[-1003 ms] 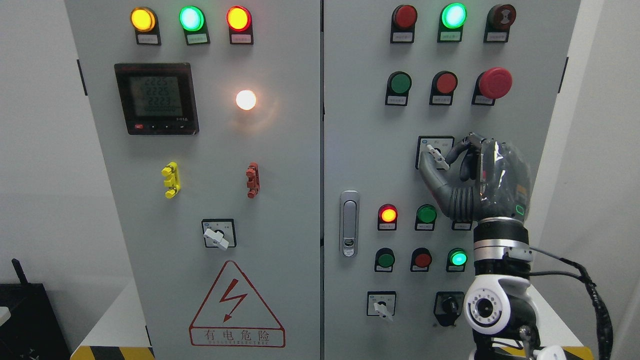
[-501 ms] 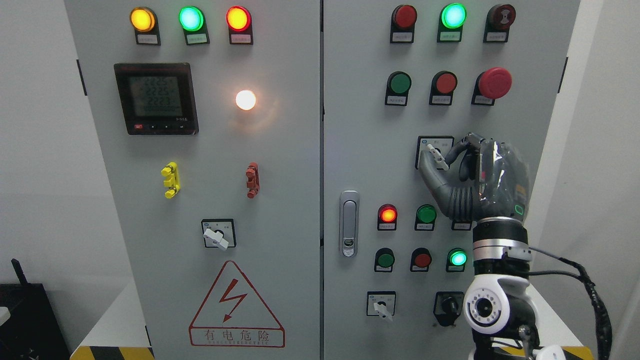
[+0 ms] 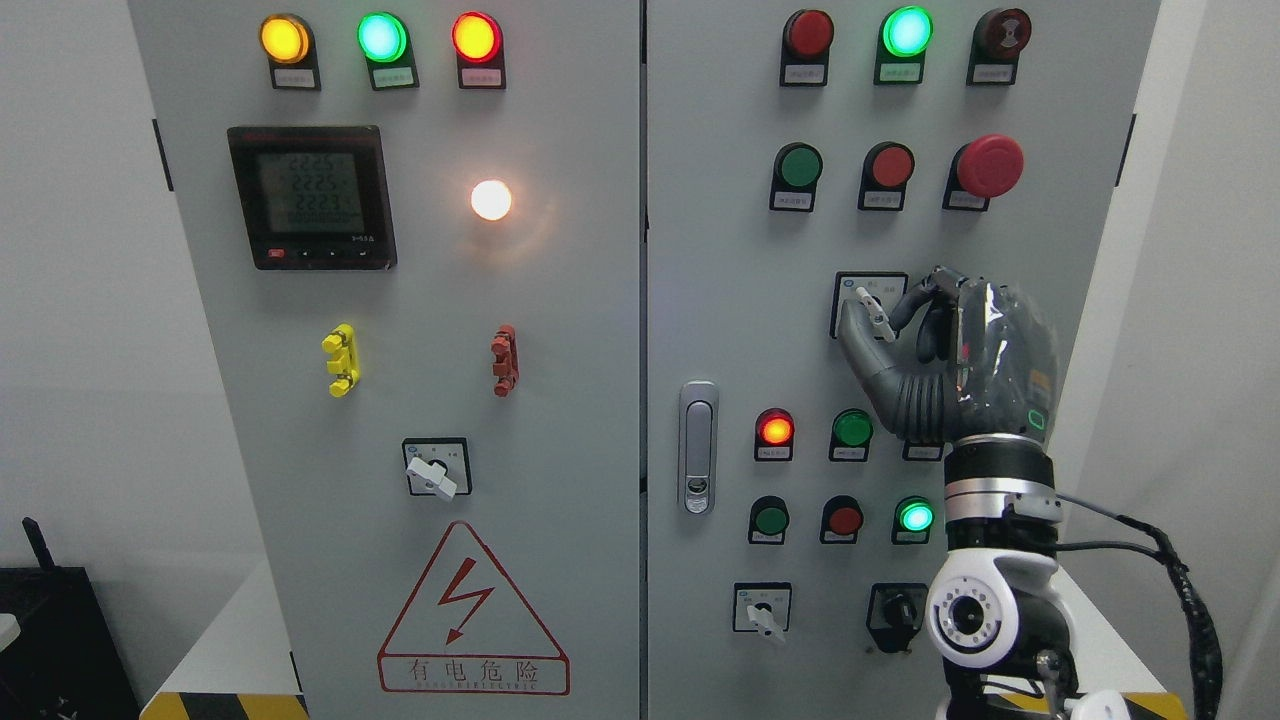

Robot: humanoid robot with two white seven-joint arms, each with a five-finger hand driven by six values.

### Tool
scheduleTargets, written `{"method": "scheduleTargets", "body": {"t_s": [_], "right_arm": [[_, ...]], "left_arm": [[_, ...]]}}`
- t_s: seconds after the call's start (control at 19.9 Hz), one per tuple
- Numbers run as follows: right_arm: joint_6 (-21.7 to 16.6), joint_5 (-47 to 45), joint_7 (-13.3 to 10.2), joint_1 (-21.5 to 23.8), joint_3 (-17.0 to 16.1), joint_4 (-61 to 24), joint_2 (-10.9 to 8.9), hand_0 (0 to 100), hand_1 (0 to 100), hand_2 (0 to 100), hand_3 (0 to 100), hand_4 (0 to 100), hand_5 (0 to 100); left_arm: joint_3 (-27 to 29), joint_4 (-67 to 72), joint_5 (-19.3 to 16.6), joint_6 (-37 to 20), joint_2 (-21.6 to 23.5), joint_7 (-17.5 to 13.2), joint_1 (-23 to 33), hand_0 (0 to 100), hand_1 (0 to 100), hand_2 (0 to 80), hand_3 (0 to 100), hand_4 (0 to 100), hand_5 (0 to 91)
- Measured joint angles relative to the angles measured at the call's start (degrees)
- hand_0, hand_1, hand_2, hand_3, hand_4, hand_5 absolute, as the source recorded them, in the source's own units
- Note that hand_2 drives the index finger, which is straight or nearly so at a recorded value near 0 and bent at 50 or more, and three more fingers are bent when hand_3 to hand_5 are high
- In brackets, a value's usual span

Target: Rotate and turn off gray switch

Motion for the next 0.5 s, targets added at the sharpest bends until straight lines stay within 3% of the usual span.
{"method": "scheduleTargets", "body": {"t_s": [0.5], "right_arm": [[-0.1, -0.1, 0.4, 0.0, 0.0, 0.1, 0.02, 48, 43, 72, 100, 100, 100]], "left_arm": [[0.0, 0.0, 0.0, 0.0, 0.0, 0.0, 0.0, 12, 39, 0.0, 0, 0, 0.0]]}}
